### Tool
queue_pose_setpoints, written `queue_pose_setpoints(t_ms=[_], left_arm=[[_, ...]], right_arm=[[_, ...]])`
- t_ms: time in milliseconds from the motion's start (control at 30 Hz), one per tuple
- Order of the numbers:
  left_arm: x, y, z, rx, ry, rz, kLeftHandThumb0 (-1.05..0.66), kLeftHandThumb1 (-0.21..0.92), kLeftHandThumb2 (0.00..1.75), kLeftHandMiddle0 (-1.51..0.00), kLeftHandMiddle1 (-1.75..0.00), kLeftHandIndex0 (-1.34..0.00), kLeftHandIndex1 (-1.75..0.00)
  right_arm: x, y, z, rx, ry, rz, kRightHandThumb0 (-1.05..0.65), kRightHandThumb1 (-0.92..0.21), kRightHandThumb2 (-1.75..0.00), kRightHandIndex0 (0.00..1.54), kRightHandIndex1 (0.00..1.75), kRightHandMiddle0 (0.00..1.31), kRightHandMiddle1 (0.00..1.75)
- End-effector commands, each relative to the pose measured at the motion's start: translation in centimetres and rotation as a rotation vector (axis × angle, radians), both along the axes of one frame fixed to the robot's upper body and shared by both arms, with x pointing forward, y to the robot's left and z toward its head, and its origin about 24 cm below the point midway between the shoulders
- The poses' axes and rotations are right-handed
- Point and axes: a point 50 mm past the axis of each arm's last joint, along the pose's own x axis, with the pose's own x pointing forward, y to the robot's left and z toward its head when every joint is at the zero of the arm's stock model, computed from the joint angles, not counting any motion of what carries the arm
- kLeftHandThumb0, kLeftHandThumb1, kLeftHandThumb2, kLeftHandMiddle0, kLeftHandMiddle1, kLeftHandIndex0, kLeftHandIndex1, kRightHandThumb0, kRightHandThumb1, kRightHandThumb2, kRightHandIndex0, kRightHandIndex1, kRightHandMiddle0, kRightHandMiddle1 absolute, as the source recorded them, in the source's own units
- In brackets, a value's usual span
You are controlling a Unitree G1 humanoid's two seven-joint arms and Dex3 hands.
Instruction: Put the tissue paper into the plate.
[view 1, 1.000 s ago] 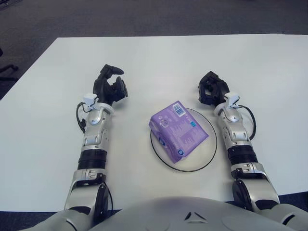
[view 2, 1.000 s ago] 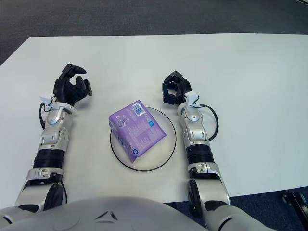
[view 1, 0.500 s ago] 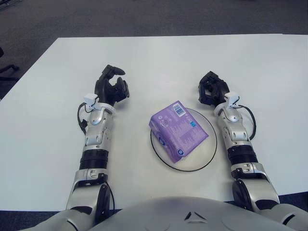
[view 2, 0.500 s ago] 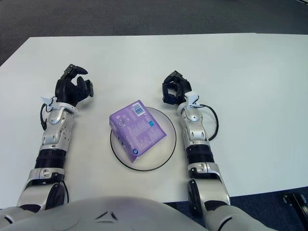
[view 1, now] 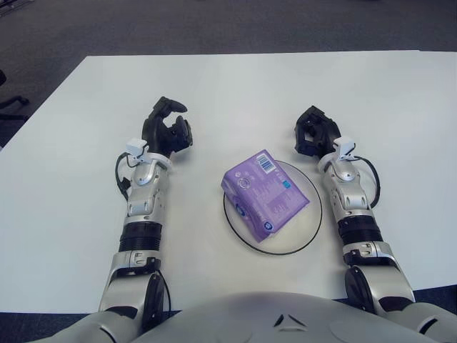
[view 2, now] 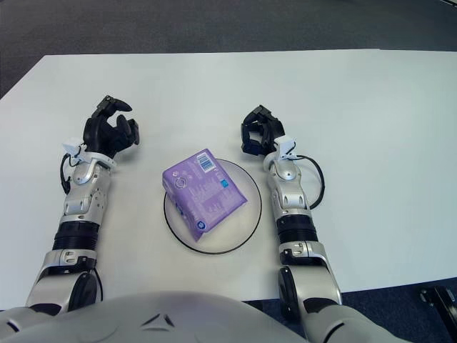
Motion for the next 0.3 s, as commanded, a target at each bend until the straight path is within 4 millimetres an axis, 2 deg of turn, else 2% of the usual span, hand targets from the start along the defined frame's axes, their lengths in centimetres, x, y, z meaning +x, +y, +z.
queue_pose_setpoints(t_ms=[0, 267], left_arm=[[-2.66, -0.94, -5.52, -0.045, 0.19, 0.029, -0.46, 0.37, 1.25, -1.31, -1.75, -0.57, -1.75], [-2.85, -1.38, -6.02, -0.017, 0.212, 0.024, -0.46, 0.37, 1.25, -1.32, -1.75, -0.57, -1.75]], right_arm=[[-3.61, -0.22, -6.42, 0.064, 0.223, -0.057, -0.44, -0.45, -1.15, 0.99, 1.75, 0.51, 1.75], [-3.51, -0.4, -6.53, 0.074, 0.221, -0.073, -0.44, -0.43, -1.17, 1.0, 1.75, 0.52, 1.75]])
